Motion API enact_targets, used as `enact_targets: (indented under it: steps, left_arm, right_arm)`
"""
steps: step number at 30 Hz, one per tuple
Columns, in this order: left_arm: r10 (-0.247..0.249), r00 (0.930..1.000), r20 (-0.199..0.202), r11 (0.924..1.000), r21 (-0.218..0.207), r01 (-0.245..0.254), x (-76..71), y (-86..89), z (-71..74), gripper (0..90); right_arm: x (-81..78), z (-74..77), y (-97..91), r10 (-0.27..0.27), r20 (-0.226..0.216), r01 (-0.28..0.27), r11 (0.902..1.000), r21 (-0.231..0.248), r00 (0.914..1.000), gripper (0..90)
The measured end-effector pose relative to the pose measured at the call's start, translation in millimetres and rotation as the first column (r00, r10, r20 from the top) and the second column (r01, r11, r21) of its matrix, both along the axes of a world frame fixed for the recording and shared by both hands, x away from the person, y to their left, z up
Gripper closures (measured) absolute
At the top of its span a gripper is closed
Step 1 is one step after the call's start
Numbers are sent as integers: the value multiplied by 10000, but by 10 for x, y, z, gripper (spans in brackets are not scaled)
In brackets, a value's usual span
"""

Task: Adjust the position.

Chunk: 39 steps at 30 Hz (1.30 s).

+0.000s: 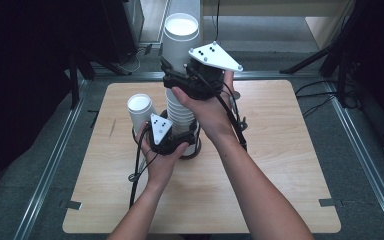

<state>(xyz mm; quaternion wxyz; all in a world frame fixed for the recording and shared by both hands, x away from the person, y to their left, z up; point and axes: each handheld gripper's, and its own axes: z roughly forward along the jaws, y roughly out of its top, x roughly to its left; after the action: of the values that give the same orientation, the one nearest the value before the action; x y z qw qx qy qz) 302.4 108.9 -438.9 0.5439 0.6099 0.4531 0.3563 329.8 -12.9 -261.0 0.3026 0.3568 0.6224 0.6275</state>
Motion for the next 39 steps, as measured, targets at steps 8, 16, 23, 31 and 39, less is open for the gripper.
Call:
enact_targets:
  steps: [8,16,23,31,39]
  left_arm:
    - [-20,10000,-34,10000,50,20,-4,6,3,68]
    - [-17,10000,-11,10000,14,17,-4,5,1,69]
    - [-15,10000,-16,10000,15,15,-6,8,3,70]
    - [-29,10000,11,10000,17,29,-15,13,2,73]
    - [-18,10000,31,10000,-39,18,-59,26,3,94]
  right_arm:
    - [-46,136,-28,24,363,-33,9997,243,9993,217]
    - [-94,226,-86,5,556,-33,9987,502,9985,229]
    - [-132,268,-184,-107,724,62,9981,619,9973,230]
    - [-177,247,-393,-422,818,362,9967,728,9958,223]
    - [-241,192,-658,-863,934,792,9939,768,9919,209]
